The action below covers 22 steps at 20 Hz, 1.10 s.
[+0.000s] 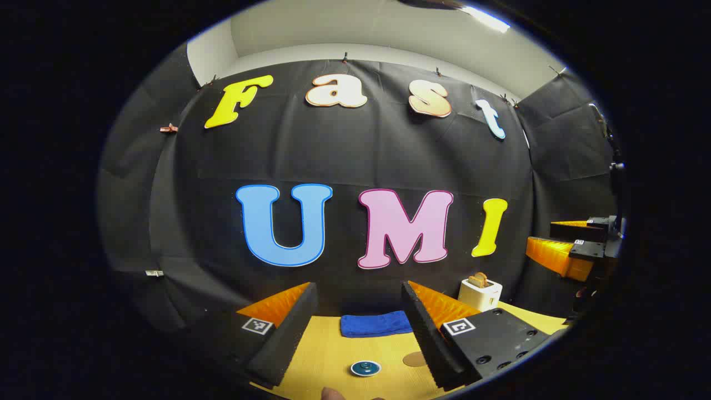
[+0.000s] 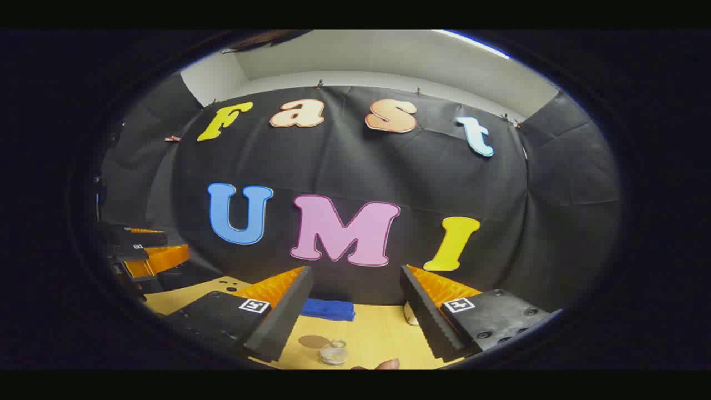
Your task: Open the teacup lid with one hand, grasp the water bottle and pour water into the teacup with the other hand; after pouring, place the water bottle on the coaster and then close the teacup lid.
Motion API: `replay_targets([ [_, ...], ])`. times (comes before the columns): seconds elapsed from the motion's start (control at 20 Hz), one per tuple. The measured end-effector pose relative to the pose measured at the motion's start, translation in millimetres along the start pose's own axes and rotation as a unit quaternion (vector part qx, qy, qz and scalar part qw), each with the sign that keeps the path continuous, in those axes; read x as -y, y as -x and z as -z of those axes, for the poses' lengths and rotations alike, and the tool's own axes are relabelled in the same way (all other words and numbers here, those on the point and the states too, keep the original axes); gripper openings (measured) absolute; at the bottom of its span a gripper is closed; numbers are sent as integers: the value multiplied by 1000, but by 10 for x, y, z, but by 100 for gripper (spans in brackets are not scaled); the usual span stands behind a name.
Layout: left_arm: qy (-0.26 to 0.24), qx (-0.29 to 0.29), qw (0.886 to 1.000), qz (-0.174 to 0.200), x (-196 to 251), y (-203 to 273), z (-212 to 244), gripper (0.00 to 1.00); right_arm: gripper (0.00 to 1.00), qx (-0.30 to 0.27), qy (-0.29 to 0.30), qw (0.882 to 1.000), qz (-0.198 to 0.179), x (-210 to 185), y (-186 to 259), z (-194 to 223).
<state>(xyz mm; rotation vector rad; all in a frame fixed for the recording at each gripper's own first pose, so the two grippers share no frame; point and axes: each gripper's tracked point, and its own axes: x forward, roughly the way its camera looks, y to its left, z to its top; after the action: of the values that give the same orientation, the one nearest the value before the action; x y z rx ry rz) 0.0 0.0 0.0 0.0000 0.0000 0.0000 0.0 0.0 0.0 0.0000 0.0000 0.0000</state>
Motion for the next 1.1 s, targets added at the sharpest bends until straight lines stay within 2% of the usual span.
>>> replay_targets([
  [0.85,-6,-5,1000,-4,20,-58,88,95,96,5,5,1000,-11,-63,-11,10],
  [1.1,-23,-16,1000,-4,158,-163,248,95,96,-5,-8,1000,-25,-121,-12,231],
])
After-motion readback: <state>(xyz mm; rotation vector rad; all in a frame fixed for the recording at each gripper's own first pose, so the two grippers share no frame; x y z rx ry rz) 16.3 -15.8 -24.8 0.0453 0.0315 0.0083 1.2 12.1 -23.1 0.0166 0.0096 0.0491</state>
